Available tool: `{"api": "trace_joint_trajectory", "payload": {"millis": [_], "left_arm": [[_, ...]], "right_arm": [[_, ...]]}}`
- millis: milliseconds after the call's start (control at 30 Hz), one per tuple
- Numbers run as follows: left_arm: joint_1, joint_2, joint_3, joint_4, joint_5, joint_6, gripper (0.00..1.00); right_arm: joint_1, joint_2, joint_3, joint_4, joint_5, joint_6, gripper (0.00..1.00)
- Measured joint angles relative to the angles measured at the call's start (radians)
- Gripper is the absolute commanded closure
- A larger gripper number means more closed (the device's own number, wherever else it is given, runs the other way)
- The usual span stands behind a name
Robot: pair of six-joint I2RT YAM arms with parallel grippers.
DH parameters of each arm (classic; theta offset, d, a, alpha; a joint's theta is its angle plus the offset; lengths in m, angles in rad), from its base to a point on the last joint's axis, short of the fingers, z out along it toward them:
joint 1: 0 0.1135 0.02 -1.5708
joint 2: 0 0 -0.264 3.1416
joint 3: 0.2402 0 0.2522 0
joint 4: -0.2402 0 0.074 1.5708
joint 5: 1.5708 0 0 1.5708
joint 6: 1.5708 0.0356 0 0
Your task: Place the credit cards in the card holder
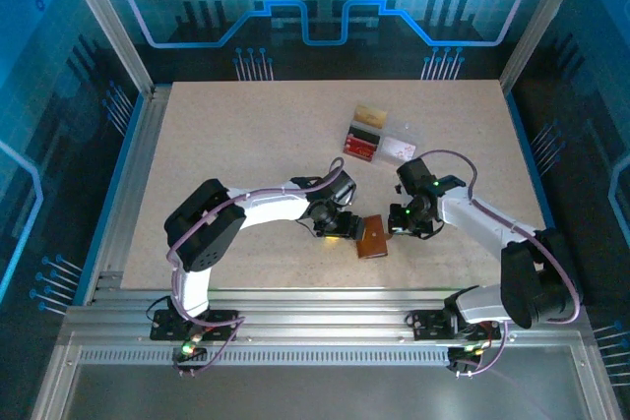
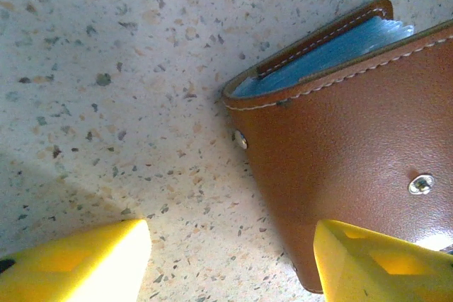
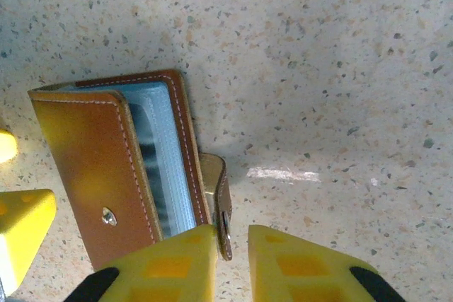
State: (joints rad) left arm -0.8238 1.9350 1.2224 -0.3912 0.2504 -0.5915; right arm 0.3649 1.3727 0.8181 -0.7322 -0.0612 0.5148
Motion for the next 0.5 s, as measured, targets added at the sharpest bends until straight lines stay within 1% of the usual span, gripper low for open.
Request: {"api": "trace_joint_trajectory", "payload": {"millis": [167,367,400,500], "left_arm": [[0.0,0.0,0.0,0.0,0.0,0.0,0.37],[0.0,0.0,0.0,0.0,0.0,0.0,0.36],[0.0,0.0,0.0,0.0,0.0,0.0,0.36],[0.0,0.0,0.0,0.0,0.0,0.0,0.36]], "right_arm": [[-0.004,0.003,0.0,0.011,-0.007,-0.001,0.86],[-0.01,0.004,-0.001,0.029,-0.034,-0.011,0.96],[-0.012,0.004,-0.001,0.033,-0.042,-0.011,0.99],[-0.014,0.004,-0.003,0.045,-0.059,-0.015,1.0]]}}
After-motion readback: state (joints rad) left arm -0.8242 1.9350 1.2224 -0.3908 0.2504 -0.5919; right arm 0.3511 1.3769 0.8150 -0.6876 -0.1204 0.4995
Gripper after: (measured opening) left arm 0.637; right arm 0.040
